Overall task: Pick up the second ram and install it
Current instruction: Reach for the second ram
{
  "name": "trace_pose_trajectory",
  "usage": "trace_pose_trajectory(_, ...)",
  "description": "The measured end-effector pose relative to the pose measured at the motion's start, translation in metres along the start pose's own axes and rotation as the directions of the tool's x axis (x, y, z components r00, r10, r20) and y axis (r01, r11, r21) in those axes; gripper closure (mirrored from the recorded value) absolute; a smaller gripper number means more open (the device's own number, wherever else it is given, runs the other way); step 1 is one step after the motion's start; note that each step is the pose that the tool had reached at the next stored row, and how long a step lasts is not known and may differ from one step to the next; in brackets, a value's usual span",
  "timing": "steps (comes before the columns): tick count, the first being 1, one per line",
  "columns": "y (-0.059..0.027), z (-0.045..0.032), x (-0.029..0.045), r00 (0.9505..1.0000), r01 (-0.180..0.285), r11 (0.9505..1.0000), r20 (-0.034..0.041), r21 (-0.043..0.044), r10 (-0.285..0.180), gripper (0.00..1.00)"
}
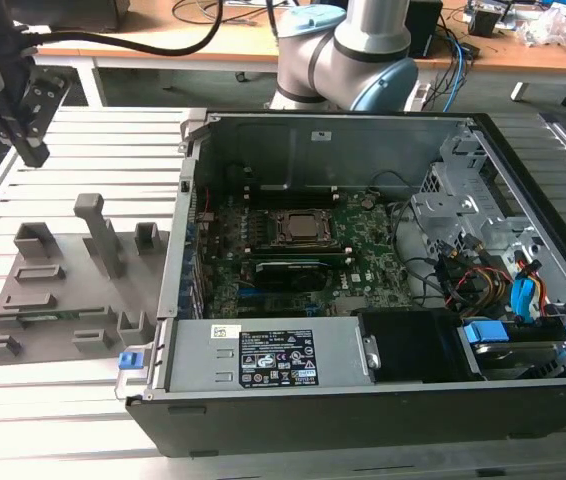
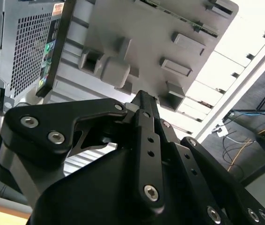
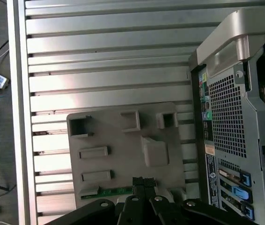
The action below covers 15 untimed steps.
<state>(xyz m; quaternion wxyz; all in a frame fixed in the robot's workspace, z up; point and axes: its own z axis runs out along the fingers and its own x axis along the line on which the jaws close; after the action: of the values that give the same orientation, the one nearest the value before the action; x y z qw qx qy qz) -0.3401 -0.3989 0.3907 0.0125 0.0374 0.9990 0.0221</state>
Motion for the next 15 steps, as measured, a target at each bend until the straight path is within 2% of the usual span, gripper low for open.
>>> trace_pose_trajectory(2, -0.006, -0.0001, 0.0034, 1.0, 0.0, 1.0, 0.0, -0.0001, 0.0, 0.89)
trace_pose_trajectory(5, -0.0155, -0.0003, 0.0049, 1.0, 0.0, 1.0, 0.0, 0.0, 0.0, 0.89)
trace_pose_trajectory(9, -0.0343, 0.0009, 0.0065, 1.0, 0.0, 1.0, 0.0002, 0.0029, 0.0, 0.89)
trace_pose_trajectory(15, -0.0458, 0.0034, 0.0087, 1.0, 0.0, 1.0, 0.0003, 0.0037, 0.0, 0.89)
